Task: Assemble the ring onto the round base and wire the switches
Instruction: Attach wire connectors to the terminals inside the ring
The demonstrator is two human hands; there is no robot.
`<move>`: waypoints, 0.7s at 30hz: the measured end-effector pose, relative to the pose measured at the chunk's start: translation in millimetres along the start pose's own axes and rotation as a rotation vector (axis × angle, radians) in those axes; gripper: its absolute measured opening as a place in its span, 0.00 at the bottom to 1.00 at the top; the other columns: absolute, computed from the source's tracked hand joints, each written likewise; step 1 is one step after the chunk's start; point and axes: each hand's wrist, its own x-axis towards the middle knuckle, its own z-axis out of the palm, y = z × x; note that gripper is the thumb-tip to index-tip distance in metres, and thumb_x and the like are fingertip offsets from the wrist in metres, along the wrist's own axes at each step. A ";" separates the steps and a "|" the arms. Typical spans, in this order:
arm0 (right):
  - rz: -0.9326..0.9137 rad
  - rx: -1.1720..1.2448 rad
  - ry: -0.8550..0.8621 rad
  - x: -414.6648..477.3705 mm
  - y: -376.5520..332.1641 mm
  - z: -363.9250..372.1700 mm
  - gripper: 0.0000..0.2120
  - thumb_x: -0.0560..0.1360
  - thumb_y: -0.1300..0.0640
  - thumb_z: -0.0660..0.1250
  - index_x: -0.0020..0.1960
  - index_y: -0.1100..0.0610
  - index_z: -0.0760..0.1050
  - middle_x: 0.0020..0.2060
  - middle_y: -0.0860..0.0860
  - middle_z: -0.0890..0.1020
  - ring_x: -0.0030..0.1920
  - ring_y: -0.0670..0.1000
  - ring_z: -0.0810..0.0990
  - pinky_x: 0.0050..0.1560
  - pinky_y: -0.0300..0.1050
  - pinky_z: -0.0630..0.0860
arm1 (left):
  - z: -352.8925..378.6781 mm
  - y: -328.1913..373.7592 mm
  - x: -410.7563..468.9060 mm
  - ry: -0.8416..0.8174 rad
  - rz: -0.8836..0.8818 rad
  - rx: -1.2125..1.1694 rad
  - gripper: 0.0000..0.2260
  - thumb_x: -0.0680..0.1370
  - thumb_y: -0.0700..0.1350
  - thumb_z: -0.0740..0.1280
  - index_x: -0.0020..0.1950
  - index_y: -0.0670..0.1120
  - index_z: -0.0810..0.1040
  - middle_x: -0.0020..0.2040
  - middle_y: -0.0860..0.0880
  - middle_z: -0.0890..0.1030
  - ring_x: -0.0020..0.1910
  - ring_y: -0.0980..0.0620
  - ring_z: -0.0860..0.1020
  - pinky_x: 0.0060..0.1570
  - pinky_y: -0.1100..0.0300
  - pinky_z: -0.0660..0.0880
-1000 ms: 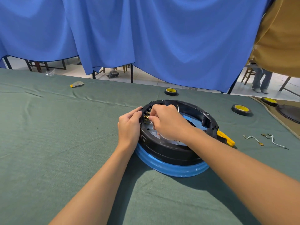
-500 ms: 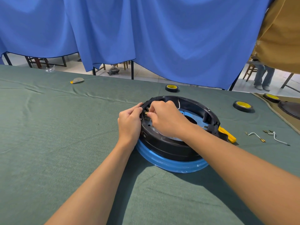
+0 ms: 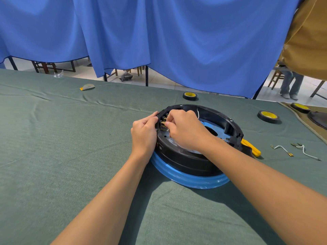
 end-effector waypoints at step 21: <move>-0.081 -0.123 0.014 -14.0 11.3 -35.7 0.09 0.79 0.52 0.63 0.52 0.55 0.79 0.47 0.52 0.82 0.47 0.52 0.78 0.50 0.53 0.78 | 1.3 36.4 11.7 -0.123 -0.048 0.364 0.09 0.68 0.44 0.62 0.36 0.52 0.81 0.44 0.47 0.83 0.52 0.43 0.79 0.59 0.51 0.76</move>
